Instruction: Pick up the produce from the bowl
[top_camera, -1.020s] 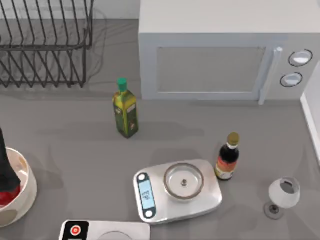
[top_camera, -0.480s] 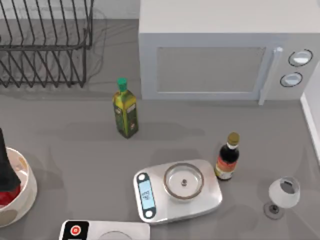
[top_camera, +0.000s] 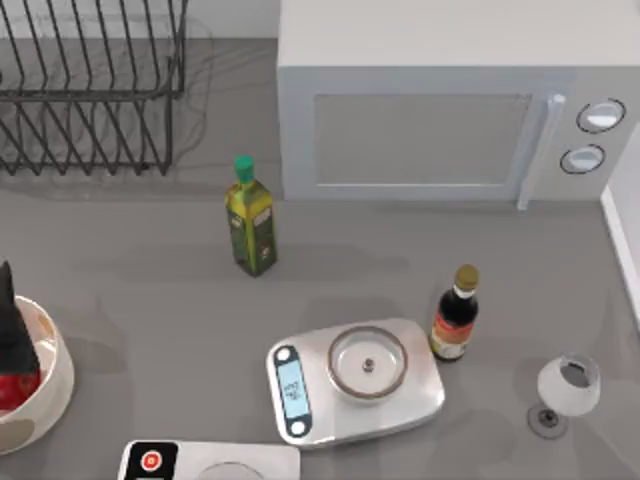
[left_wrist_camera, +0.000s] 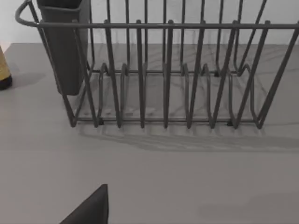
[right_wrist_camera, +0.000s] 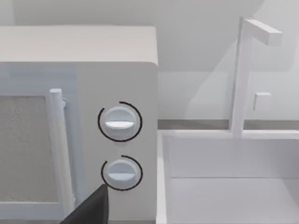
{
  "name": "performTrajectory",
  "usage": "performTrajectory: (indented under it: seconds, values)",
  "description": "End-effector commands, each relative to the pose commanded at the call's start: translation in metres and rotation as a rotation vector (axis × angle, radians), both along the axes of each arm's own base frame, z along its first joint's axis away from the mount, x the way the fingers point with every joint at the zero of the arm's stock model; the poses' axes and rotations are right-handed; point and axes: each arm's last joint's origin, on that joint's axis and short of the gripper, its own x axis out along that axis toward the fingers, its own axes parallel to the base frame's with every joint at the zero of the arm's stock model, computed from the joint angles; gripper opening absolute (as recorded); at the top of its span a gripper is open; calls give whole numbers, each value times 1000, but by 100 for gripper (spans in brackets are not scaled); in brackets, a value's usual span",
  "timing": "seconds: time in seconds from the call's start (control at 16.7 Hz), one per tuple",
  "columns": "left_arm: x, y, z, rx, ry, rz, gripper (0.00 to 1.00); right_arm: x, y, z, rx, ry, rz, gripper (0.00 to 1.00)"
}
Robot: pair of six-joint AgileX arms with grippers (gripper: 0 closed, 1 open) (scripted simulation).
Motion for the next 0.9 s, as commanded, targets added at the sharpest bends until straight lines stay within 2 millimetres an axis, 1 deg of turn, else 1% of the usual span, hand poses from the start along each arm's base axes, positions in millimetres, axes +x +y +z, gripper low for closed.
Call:
performTrajectory:
  seconds: [0.18, 0.42, 0.54, 0.72, 0.9]
  values:
    - [15, 0, 15, 3, 255, -1, 100, 0, 0, 0, 0, 0, 0, 100]
    - [50, 1, 29, 7, 644, -4, 100, 0, 0, 0, 0, 0, 0, 100]
    - [71, 1, 30, 8, 834, -7, 100, 0, 0, 0, 0, 0, 0, 100]
    - [100, 2, 26, 10, 1084, -10, 100, 0, 0, 0, 0, 0, 0, 100]
    - [122, 2, 19, 11, 1255, -13, 100, 0, 0, 0, 0, 0, 0, 100]
